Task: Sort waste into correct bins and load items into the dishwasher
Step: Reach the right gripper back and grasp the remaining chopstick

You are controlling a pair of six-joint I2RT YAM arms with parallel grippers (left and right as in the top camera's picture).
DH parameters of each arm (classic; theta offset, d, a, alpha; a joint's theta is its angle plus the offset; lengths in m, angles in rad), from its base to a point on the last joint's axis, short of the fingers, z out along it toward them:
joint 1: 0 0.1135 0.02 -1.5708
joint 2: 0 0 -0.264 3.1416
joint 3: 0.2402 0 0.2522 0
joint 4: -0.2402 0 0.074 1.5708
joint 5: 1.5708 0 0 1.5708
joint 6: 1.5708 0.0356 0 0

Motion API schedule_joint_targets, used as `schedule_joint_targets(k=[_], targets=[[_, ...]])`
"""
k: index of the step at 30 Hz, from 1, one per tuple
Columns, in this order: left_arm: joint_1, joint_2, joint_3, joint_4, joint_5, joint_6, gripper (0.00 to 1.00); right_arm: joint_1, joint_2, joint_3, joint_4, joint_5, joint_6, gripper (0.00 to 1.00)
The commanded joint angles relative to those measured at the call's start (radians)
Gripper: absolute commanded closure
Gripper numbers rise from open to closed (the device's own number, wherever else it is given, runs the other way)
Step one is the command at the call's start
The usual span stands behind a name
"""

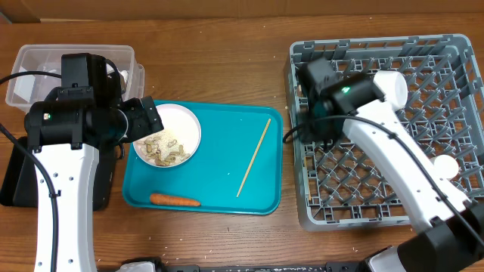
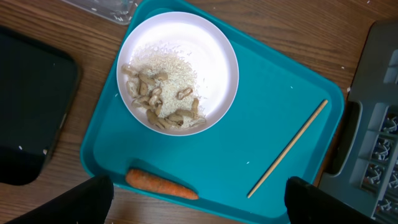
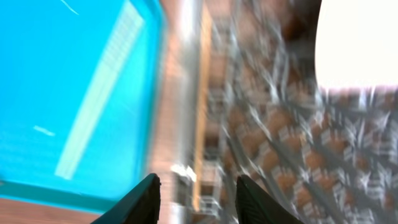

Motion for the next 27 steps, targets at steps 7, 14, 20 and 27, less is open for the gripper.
schedule_joint_targets(k=[7,14,20,27], targets=[[0.004,-0.01,0.021,0.0,-0.002,0.016,0.1,0.106,0.025,0.106,0.176,-0.209,0.091,0.51],[0.004,-0.01,0.021,0.0,-0.002,0.016,0.1,0.177,0.191,0.068,0.168,-0.15,0.361,0.44],[0.005,-0.01,0.021,0.0,-0.002,0.016,0.1,0.203,0.343,0.06,0.187,-0.151,0.441,0.44],[0.005,-0.01,0.021,0.0,-0.002,0.016,0.1,0.218,0.473,0.059,0.219,-0.151,0.454,0.45]])
